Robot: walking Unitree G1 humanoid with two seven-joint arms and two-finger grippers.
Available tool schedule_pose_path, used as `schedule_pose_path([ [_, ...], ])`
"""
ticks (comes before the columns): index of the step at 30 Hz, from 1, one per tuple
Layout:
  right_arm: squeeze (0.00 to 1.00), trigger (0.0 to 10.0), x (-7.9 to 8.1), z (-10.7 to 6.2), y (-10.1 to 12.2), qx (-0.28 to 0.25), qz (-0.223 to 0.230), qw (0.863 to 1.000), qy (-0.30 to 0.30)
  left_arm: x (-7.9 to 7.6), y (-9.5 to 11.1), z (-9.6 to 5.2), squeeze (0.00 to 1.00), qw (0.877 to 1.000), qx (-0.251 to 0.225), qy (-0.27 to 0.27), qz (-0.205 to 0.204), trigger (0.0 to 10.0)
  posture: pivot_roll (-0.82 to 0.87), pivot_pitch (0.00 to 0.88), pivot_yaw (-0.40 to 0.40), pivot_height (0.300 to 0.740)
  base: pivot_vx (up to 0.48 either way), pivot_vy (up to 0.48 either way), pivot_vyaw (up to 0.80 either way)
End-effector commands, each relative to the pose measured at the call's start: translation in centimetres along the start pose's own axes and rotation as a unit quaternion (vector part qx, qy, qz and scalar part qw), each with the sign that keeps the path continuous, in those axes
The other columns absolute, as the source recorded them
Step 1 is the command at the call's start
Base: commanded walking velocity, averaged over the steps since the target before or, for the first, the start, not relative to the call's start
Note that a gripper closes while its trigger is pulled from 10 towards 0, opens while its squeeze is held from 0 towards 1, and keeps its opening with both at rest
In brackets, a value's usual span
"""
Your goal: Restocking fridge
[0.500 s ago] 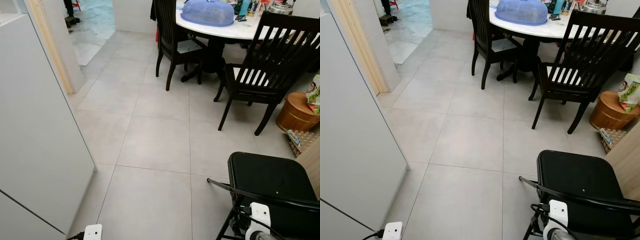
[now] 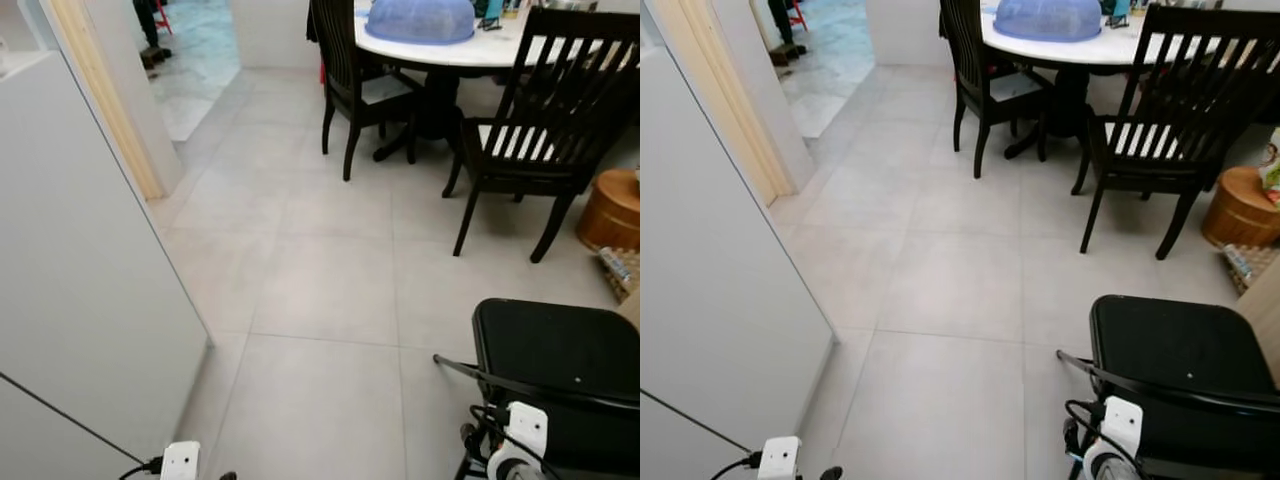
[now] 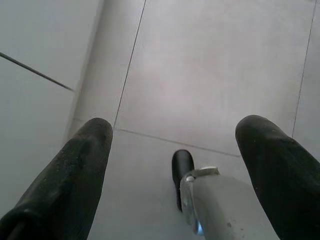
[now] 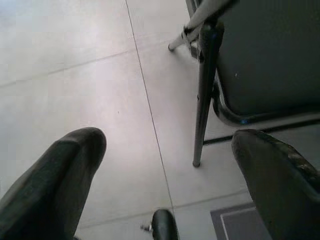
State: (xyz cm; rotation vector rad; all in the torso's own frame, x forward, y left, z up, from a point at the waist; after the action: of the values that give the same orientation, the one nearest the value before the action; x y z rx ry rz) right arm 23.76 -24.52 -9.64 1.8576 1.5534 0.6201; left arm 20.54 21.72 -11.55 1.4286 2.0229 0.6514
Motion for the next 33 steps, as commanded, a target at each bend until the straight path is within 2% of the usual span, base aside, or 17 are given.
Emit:
schedule_pose_path([
  [1, 0.00, 10.0, -0.1, -0.1, 0.3, -0.020, -0.026, 0.999, 0.004, -0.1, 2.3, 0.4, 0.00, 0.999, -0.037, -0.003, -0.016, 10.0, -0.08, 0.000, 0.058, 0.740, 0.000, 0.000, 0.00],
  [2, 0.00, 10.0, -0.2, -0.3, 0.2, -0.028, -0.051, 0.998, 0.005, -2.0, 11.0, 1.7, 0.00, 0.989, -0.136, -0.031, -0.039, 10.0, -0.09, 0.000, 0.052, 0.740, 0.000, 0.000, 0.00],
  [3, 0.00, 10.0, -0.2, -0.3, 0.2, -0.028, -0.051, 0.998, 0.005, -2.0, 11.0, 1.7, 0.00, 0.989, -0.136, -0.031, -0.039, 10.0, -0.09, 0.000, 0.052, 0.740, 0.000, 0.000, 0.00],
  [4, 0.00, 10.0, -0.5, -0.5, -0.2, -0.032, -0.050, 0.998, -0.001, -2.7, 15.1, 1.5, 0.00, 0.981, -0.187, -0.041, -0.037, 10.0, -0.09, 0.000, 0.046, 0.740, 0.000, 0.000, 0.00],
  [6, 0.00, 10.0, -0.6, -0.6, -0.4, -0.033, -0.048, 0.998, -0.004, -2.8, 15.5, 1.4, 0.00, 0.979, -0.197, -0.045, -0.032, 10.0, -0.09, 0.000, 0.039, 0.740, 0.000, 0.000, 0.00],
  [7, 0.00, 10.0, -0.2, -0.4, 1.2, -0.063, -0.054, 0.997, -0.001, -3.0, 15.8, 1.3, 0.00, 0.977, -0.207, -0.050, -0.026, 10.0, -0.09, 0.000, 0.036, 0.740, 0.000, 0.000, 0.00],
  [8, 0.00, 10.0, 1.0, 0.0, 6.1, -0.146, -0.083, 0.986, 0.001, -3.6, 16.4, 1.0, 0.00, 0.971, -0.228, -0.065, -0.009, 10.0, -0.09, 0.000, 0.030, 0.740, 0.000, 0.000, 0.00],
  [10, 0.00, 10.0, 0.9, -0.4, 9.9, -0.217, -0.091, 0.972, -0.009, -4.6, 17.6, 0.2, 0.00, 0.959, -0.268, -0.094, -0.003, 10.0, -0.10, 0.000, 0.010, 0.740, 0.000, 0.000, 0.00],
  [14, 0.00, 10.0, 0.5, -1.2, 12.0, -0.271, -0.091, 0.958, -0.019, -5.6, 18.0, -0.5, 0.00, 0.948, -0.294, -0.121, 0.010, 10.0, -0.09, 0.000, 0.000, 0.740, 0.000, 0.000, 0.00],
  [15, 0.00, 10.0, 1.0, -1.9, 13.6, -0.314, -0.112, 0.943, -0.011, -5.9, 18.0, -1.0, 0.00, 0.942, -0.309, -0.129, 0.007, 10.0, -0.10, 0.000, 0.002, 0.740, 0.000, 0.000, 0.00],
  [20, 0.00, 10.0, 1.1, -3.8, 15.1, -0.378, -0.125, 0.917, -0.020, -5.8, 16.5, -2.1, 0.00, 0.935, -0.327, -0.135, 0.003, 10.0, -0.11, 0.000, -0.002, 0.740, 0.000, 0.000, 0.00],
  [23, 0.00, 10.0, 1.0, -5.1, 15.0, -0.401, -0.164, 0.901, -0.031, -5.8, 15.4, -3.0, 0.00, 0.933, -0.333, -0.139, 0.019, 10.0, -0.09, 0.000, -0.014, 0.740, 0.000, 0.000, 0.00],
  [24, 0.00, 10.0, 1.0, -5.4, 14.7, -0.403, -0.168, 0.899, -0.033, -5.7, 15.2, -3.2, 0.00, 0.932, -0.334, -0.140, 0.019, 10.0, -0.09, 0.000, -0.014, 0.740, 0.000, 0.000, 0.00],
  [27, 0.00, 10.0, -1.3, -6.2, 11.9, -0.378, -0.143, 0.911, -0.081, -5.4, 15.0, -4.7, 0.00, 0.926, -0.350, -0.141, 0.014, 10.0, -0.08, 0.000, -0.011, 0.740, 0.000, 0.000, 0.00],
  [28, 0.00, 10.0, -2.7, -6.8, 10.2, -0.360, -0.128, 0.918, -0.110, -5.5, 14.9, -5.3, 0.00, 0.924, -0.353, -0.143, 0.022, 10.0, -0.09, 0.000, 0.001, 0.740, 0.000, 0.000, 0.00],
  [32, 0.00, 10.0, -3.7, -7.2, 8.6, -0.342, -0.112, 0.924, -0.132, -5.6, 14.5, -5.6, 0.00, 0.926, -0.347, -0.147, 0.033, 10.0, -0.11, 0.000, 0.013, 0.740, 0.000, 0.000, 0.00],
  [33, 0.00, 10.0, -4.1, -7.4, 7.3, -0.322, -0.101, 0.931, -0.142, -5.6, 14.2, -5.4, 0.00, 0.929, -0.337, -0.148, 0.042, 10.0, -0.12, 0.000, 0.022, 0.740, 0.000, 0.000, 0.00],
])
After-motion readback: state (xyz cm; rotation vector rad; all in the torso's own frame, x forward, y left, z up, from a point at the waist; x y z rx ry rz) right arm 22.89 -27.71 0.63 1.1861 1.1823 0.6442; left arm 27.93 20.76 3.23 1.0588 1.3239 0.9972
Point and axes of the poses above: a point about 5 cm out from each wrist's last joint towards the gripper, its own z axis pointing out of the wrist towards the gripper, its own y axis along the axis of the wrist's last joint, x = y × z, the point moved 5 cm from there along z, pointing out of the wrist towards the gripper, and after that the axes turned 13 degrees about -z, right-handed, at the moved point
